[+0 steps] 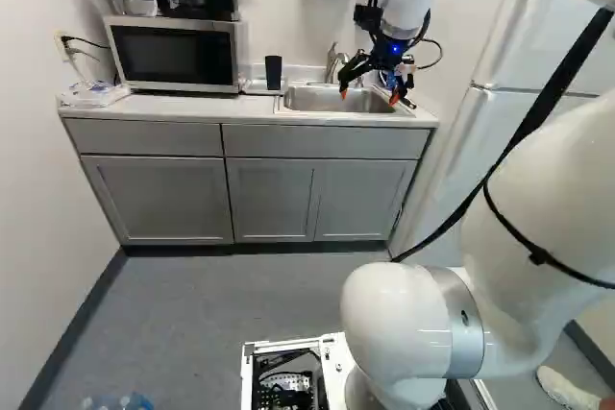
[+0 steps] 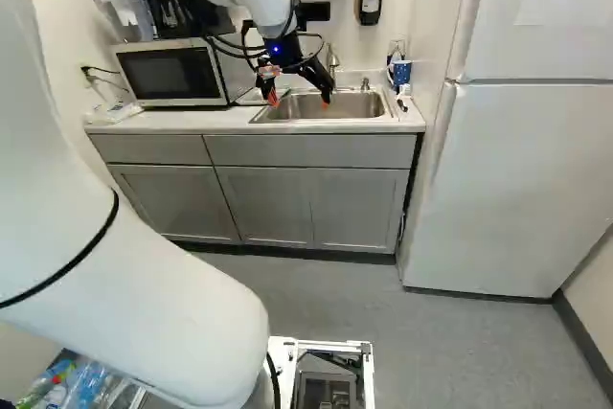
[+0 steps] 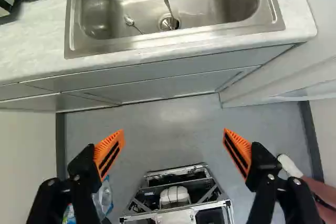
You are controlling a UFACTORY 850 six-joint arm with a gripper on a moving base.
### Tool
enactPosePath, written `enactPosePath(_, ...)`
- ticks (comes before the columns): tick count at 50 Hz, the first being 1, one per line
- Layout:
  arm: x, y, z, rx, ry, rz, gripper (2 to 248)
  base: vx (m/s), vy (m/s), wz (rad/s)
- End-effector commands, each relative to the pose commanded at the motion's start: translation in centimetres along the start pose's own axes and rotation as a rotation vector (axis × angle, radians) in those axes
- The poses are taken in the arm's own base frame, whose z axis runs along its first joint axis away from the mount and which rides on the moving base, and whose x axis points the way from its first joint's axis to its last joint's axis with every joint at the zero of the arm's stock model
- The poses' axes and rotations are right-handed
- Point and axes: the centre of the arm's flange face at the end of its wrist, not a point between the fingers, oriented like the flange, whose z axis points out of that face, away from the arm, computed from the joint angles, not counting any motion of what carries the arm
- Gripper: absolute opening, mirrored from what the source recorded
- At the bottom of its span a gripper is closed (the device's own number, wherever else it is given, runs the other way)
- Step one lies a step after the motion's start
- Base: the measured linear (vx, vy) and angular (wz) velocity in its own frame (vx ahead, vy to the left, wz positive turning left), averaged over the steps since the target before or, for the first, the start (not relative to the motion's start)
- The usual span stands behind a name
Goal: Rinse the cup and place it in the tray
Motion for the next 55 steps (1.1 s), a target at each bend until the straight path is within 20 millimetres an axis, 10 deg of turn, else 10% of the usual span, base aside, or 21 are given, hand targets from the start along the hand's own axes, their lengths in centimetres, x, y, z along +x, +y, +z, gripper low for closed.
enactPosePath(55,-6.1,-1.5,8.1,0.014,0.208,-0.043,247,0.000,0.000,0.000)
